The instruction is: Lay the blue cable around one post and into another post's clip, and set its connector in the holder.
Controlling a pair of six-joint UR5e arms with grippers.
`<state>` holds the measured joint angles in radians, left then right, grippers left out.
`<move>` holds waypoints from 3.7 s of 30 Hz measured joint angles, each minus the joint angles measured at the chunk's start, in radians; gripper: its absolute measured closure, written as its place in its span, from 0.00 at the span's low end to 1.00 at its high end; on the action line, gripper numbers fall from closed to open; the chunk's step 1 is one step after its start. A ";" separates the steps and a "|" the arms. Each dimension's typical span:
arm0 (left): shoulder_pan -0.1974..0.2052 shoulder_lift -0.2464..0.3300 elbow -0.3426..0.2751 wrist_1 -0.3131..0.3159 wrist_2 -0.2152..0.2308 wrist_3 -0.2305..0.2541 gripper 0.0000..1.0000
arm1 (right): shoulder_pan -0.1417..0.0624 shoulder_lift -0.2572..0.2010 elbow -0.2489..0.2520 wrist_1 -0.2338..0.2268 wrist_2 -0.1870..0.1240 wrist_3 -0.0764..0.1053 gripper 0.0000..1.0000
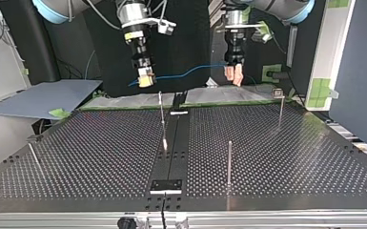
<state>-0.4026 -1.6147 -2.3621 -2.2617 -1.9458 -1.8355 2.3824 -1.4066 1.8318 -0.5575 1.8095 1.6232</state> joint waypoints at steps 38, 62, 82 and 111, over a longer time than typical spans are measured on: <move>0.008 0.229 0.319 -0.331 -0.037 -0.030 0.00 | -0.010 -0.037 -0.244 0.265 -0.010 0.002 0.98; 0.081 0.174 0.532 -0.545 -0.008 -0.004 0.00 | -0.056 0.028 -0.460 0.479 -0.069 -0.006 0.98; 0.144 0.064 0.711 -0.724 0.047 -0.022 0.00 | -0.076 0.114 -0.637 0.528 -0.096 -0.022 0.98; 0.248 -0.054 0.833 -0.874 0.150 -0.009 0.00 | -0.082 0.197 -0.746 0.496 -0.096 -0.047 0.98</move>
<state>-0.1541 -1.6691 -1.5294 -3.1356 -1.7957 -1.8445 2.3003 -1.2092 1.0860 -0.0616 1.7133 1.5758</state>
